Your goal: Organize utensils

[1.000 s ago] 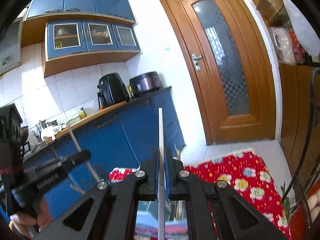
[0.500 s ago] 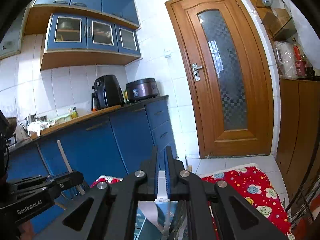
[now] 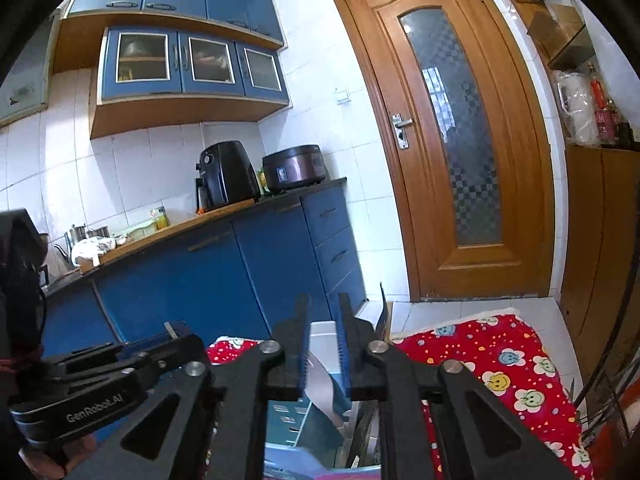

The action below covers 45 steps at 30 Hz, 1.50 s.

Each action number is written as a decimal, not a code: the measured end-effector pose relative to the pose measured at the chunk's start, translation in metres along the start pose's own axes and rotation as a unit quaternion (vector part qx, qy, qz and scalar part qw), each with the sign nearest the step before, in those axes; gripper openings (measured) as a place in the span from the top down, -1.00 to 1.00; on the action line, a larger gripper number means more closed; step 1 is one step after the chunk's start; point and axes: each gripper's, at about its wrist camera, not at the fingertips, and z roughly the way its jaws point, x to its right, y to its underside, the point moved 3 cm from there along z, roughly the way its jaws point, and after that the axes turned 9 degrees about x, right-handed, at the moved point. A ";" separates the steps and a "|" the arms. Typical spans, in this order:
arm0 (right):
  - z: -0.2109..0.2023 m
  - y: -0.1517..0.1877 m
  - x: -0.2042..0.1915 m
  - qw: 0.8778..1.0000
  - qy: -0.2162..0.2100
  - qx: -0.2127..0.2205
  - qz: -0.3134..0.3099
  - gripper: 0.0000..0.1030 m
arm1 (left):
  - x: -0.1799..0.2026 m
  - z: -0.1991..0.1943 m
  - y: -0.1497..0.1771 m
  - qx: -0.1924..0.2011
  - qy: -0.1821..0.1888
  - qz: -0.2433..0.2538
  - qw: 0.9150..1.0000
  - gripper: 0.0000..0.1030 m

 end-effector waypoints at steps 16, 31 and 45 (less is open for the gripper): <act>-0.056 -0.004 -0.024 0.999 0.016 -0.035 -0.016 0.13 | 0.002 -0.057 -0.006 0.025 -0.004 0.002 1.000 0.29; -0.111 0.031 -0.046 0.994 0.051 -0.085 -0.042 -0.17 | -0.005 -0.100 0.035 -0.003 -0.027 -0.010 1.000 -0.09; -0.140 0.080 -0.036 0.988 0.083 -0.127 -0.023 -0.51 | -0.002 -0.118 0.093 -0.032 -0.052 0.000 0.998 -0.27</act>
